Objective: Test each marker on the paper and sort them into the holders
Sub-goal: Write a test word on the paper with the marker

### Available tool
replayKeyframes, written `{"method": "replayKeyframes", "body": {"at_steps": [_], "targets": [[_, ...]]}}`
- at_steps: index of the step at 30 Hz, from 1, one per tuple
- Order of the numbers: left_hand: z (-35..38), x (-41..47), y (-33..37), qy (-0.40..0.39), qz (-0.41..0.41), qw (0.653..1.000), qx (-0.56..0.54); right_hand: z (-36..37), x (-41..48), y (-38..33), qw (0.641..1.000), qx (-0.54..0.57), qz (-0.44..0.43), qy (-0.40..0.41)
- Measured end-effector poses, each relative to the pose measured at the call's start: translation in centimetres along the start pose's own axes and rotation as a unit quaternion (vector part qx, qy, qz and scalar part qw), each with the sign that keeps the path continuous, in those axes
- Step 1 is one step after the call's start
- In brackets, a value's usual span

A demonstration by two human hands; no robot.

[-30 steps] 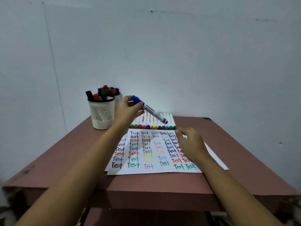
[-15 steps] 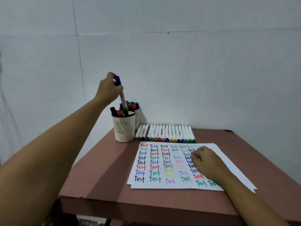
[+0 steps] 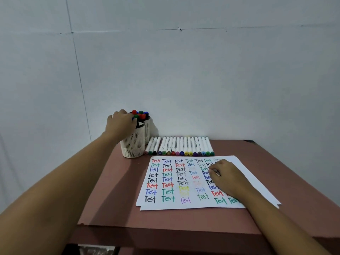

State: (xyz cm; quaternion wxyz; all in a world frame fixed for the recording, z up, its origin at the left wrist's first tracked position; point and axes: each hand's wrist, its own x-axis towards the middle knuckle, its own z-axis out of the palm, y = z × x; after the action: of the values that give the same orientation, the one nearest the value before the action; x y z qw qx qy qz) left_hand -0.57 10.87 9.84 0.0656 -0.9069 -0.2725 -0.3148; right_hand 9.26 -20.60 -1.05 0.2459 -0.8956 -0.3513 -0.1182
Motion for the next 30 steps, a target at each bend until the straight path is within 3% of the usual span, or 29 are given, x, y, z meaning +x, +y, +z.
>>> {"method": "replayKeyframes", "body": {"at_steps": [6, 9, 14, 17, 21, 25, 30], "targets": [[-0.1, -2.7, 4.2, 0.166, 0.075, 0.977, -0.113, 0.0, 0.2, -0.2, 1.0, -0.004, -0.001, 0.002], [0.5, -5.1, 7.9, 0.082, 0.087, 0.977, -0.176, 0.1, 0.4, -0.5, 1.0, -0.018, 0.0, -0.007], [4.3, -8.2, 11.2, -0.175, 0.153, 0.953, -0.193, -0.2, 0.6, -0.6, 0.997, -0.063, -0.002, -0.043], [5.6, -9.2, 11.3, -0.245, 0.169, 0.934, -0.196, -1.0, 2.2, -0.7, 0.994, -0.066, 0.015, -0.087], [6.1, -9.2, 11.1, -0.255, 0.169, 0.928, -0.212, -1.4, 5.5, 0.0, 0.995, 0.008, 0.097, -0.03], [6.2, -9.1, 11.4, -0.25, 0.174, 0.93, -0.207, -0.4, 7.8, 0.8, 0.986, 0.022, 0.165, 0.02], [6.3, -9.1, 11.7, -0.243, 0.173, 0.933, -0.202, 1.4, 9.7, 0.7, 0.978, -0.014, 0.209, 0.025]]}}
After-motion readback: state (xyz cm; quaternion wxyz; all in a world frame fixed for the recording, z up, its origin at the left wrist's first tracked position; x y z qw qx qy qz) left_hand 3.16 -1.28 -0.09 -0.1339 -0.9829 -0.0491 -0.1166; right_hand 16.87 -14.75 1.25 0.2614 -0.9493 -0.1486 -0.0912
